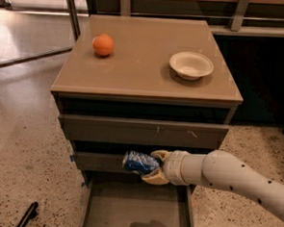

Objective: Pick pepsi can from bottom drawer and place on counter

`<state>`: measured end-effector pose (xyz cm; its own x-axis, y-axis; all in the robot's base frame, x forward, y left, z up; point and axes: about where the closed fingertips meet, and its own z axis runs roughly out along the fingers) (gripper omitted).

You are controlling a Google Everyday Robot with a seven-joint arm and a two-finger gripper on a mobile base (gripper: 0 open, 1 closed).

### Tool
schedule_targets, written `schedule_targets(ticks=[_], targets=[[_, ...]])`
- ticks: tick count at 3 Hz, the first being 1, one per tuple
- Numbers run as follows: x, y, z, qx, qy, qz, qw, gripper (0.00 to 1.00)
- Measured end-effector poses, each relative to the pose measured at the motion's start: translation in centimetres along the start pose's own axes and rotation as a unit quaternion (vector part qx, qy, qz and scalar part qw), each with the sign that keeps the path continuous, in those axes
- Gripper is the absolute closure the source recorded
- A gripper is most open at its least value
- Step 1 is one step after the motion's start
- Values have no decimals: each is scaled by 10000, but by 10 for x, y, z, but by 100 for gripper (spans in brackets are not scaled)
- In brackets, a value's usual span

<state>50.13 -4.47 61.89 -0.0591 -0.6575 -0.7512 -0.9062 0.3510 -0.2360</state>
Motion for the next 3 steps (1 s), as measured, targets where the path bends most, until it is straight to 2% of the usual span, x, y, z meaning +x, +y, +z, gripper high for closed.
schedule_targets(ticks=[1,2,3], targets=[[-67,-10,-36,248,-207,-613,9976,100],[-131,-16,-59,342,-454,-1184,9913,100],[-183,-23,-74,434,-635,-1620,9838,100]])
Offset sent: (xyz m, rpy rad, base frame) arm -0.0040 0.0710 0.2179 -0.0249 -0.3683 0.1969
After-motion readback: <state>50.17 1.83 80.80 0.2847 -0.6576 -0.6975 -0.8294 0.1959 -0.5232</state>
